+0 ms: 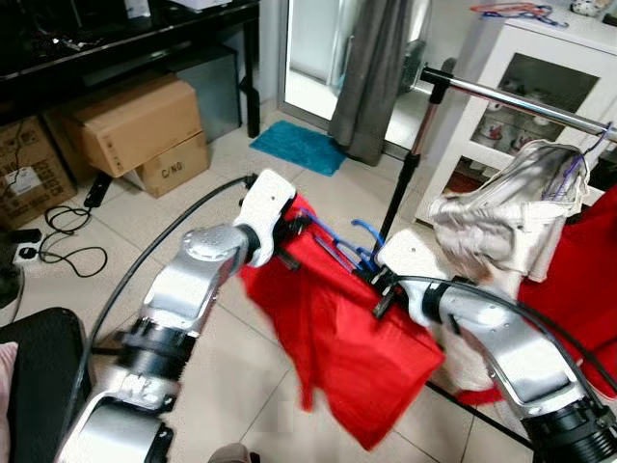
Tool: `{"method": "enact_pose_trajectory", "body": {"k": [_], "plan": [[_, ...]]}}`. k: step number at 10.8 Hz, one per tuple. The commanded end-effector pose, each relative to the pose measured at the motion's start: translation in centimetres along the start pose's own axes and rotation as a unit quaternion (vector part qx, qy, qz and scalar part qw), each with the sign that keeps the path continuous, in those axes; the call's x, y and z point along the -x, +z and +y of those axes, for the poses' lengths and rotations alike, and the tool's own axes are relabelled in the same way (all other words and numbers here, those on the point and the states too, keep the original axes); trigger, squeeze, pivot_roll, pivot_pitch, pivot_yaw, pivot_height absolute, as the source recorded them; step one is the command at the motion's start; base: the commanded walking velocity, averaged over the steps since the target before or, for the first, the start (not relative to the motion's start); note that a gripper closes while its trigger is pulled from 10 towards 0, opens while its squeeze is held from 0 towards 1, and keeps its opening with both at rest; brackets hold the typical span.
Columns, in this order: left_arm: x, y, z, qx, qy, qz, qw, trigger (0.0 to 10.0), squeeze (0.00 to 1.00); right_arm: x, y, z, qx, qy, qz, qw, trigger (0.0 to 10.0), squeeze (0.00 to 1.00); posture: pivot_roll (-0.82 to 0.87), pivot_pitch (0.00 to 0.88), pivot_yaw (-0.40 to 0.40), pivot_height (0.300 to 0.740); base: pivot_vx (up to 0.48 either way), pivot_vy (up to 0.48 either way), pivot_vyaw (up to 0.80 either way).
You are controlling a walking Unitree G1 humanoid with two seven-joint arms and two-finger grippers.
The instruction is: Hang hanger
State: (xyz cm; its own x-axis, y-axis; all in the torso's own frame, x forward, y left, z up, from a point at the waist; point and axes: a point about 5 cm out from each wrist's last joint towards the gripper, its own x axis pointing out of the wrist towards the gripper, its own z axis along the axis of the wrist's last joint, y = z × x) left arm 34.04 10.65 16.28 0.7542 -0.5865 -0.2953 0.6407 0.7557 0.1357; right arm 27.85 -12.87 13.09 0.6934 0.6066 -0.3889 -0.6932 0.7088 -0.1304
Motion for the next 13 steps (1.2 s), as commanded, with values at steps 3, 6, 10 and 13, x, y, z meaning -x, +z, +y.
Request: {"method": "enact_pose_trajectory", "body": {"k": [3, 6, 10, 13], "plan": [[-0.2, -0.3, 1.1, -0.014, 0.058, 0.010, 0.998, 0.0, 0.00, 1.3, 4.1, -1.2, -0.068, 0.004, -0.092, 0.993, 0.0, 0.00, 0.02, 0.000, -0.077, 0.740, 0.000, 0.000, 0.00], [0.2, 1.4, 2.5, -0.014, 0.094, -0.060, 0.994, 0.0, 0.00, 2.3, -0.6, -2.5, 0.086, -0.030, 0.084, 0.992, 0.0, 0.00, 0.01, 0.000, -0.081, 0.740, 0.000, 0.000, 0.00], [-0.2, 0.6, 2.9, -0.032, 0.121, -0.044, 0.991, 0.0, 0.00, 2.3, 4.2, -2.6, -0.085, -0.027, -0.067, 0.994, 0.0, 0.00, 0.01, 0.000, -0.078, 0.740, 0.000, 0.000, 0.00], [0.4, 2.6, 4.2, -0.043, 0.166, -0.105, 0.980, 0.0, 0.00, 4.1, -1.5, -1.9, 0.042, 0.026, 0.143, 0.988, 0.0, 0.00, 0.00, 0.000, -0.081, 0.740, 0.000, 0.000, 0.00]]}}
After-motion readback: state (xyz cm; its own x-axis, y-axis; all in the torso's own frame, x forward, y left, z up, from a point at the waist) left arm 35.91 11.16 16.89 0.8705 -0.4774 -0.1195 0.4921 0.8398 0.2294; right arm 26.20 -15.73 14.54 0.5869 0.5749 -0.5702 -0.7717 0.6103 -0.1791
